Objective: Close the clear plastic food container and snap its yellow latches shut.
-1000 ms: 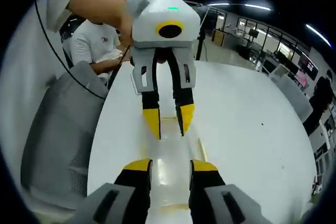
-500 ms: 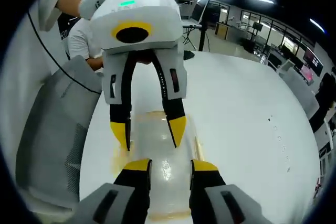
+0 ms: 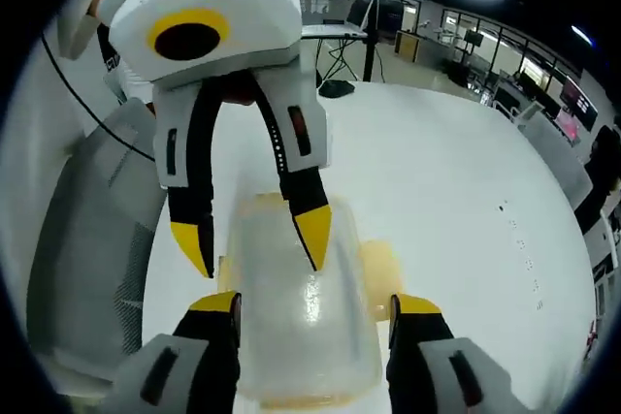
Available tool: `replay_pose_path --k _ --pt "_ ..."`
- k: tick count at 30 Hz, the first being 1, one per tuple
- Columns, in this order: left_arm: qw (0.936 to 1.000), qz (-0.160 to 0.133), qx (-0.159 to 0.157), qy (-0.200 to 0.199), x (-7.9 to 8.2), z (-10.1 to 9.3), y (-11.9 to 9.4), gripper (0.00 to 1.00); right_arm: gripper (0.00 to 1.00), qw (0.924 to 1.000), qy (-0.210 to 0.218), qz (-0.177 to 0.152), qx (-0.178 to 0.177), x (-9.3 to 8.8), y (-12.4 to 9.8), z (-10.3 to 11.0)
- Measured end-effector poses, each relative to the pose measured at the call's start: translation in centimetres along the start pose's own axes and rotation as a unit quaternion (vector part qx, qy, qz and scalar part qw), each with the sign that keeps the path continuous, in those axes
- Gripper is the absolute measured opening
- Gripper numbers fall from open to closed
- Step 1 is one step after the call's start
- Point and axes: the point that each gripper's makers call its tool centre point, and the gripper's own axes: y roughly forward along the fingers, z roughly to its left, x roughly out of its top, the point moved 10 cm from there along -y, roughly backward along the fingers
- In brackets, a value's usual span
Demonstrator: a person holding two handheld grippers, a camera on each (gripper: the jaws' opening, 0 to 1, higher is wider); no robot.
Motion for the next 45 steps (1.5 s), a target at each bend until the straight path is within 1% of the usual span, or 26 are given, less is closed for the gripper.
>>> replay_pose_path --k 2,3,5,7,9,12,15,16,19,20,22,23,24,26,27,28,29,30,31,32,33,34,35,36,41,45 --pt "1.0 0.007 0.002 0.005 0.0 -0.2 0.3 0.44 0.66 0.9999 -0.002 0.009 0.008 -0.1 0.2 0.0" --pt "0.9999 0.007 0.004 0.008 0.0 -0.2 0.3 0.45 0.65 0.9996 -0.01 0.02 0.018 -0.1 0.2 0.0" --pt "0.9999 0.008 0.004 0.011 0.1 -0.3 0.3 0.46 0.66 0.9992 -0.021 0.027 0.02 -0.1 0.2 0.0" --pt "0.9999 0.009 0.005 0.013 0.1 -0.3 0.4 0.47 0.65 0.9988 -0.02 0.033 0.028 -0.1 0.3 0.0" --pt "0.9997 0.011 0.008 0.02 0.2 -0.4 0.5 0.48 0.64 0.9979 -0.037 0.047 0.027 -0.2 0.3 -0.2" --pt "0.999 0.019 0.011 0.039 0.3 -0.7 0.7 0.49 0.66 0.997 -0.022 0.062 0.04 -0.1 0.5 -0.4" --pt "0.998 0.024 0.019 0.054 0.3 -1.0 0.8 0.49 0.67 0.9964 -0.024 0.067 0.046 -0.1 0.6 -0.6" --pt "0.9971 0.029 0.025 0.066 0.3 -1.0 0.9 0.49 0.67 0.9961 -0.015 0.073 0.048 -0.1 0.7 -0.7" --pt "0.9959 0.032 0.032 0.079 0.2 -1.3 1.0 0.5 0.67 0.9956 -0.017 0.076 0.051 0.0 0.7 -0.7" --pt "0.9951 0.034 0.033 0.086 0.2 -1.5 1.1 0.51 0.67 0.9956 -0.017 0.077 0.051 0.0 0.7 -0.7" --pt "0.996 0.03 0.032 0.079 0.2 -1.5 1.0 0.53 0.65 0.9957 -0.015 0.074 0.053 0.1 0.6 -0.8" --pt "0.9957 0.03 0.033 0.081 0.2 -1.5 1.0 0.52 0.6 0.9962 -0.013 0.069 0.05 0.3 0.5 -0.9" --pt "0.9952 0.033 0.035 0.085 0.2 -1.5 1.0 0.52 0.55 0.9965 -0.024 0.072 0.036 0.3 0.3 -1.3" --pt "0.9946 0.035 0.038 0.089 0.2 -1.5 1.0 0.51 0.49 0.9971 -0.02 0.063 0.037 0.6 -0.1 -1.5" --pt "0.9943 0.037 0.041 0.091 0.2 -1.4 1.0 0.5 0.51 0.9975 -0.01 0.06 0.037 0.6 -0.1 -1.7" --pt "0.9939 0.038 0.044 0.094 0.2 -1.4 1.1 0.49 0.54 0.997 -0.004 0.066 0.04 0.5 0.1 -1.6" --pt "0.9927 0.041 0.049 0.102 0.2 -1.3 1.2 0.48 0.56 0.9957 -0.012 0.08 0.045 0.3 0.3 -1.5" --pt "0.9923 0.041 0.052 0.104 0.2 -1.3 1.3 0.48 0.55 0.9919 -0.056 0.099 0.056 0.1 0.4 -1.3" --pt "0.9929 0.035 0.053 0.1 0.3 -1.4 1.4 0.48 0.54 0.9943 -0.042 0.083 0.053 0.4 0.6 -1.0" --pt "0.9927 0.035 0.058 0.099 0.2 -1.5 1.4 0.49 0.54 0.9938 -0.043 0.088 0.053 0.5 0.9 -0.8" --pt "0.9912 0.036 0.063 0.111 0.2 -1.7 1.6 0.49 0.54 0.9933 -0.046 0.09 0.055 0.6 0.7 -1.2" --pt "0.9889 0.043 0.067 0.126 0.2 -1.7 1.7 0.5 0.54 0.9928 -0.047 0.093 0.058 0.7 0.8 -1.4" --pt "0.9851 0.052 0.071 0.148 0.2 -1.8 1.8 0.51 0.55 0.9926 -0.047 0.094 0.061 0.7 0.8 -1.5" --pt "0.983 0.058 0.073 0.158 0.2 -1.9 1.9 0.51 0.55 0.9922 -0.046 0.095 0.065 0.6 0.8 -1.6" --pt "0.9865 0.053 0.075 0.136 0.3 -1.7 1.9 0.5 0.55 0.9905 -0.043 0.101 0.083 0.7 1.1 -2.1" --pt "0.9868 0.055 0.076 0.132 0.3 -1.6 2.0 0.49 0.54 0.988 -0.037 0.116 0.096 0.9 1.4 -2.3"
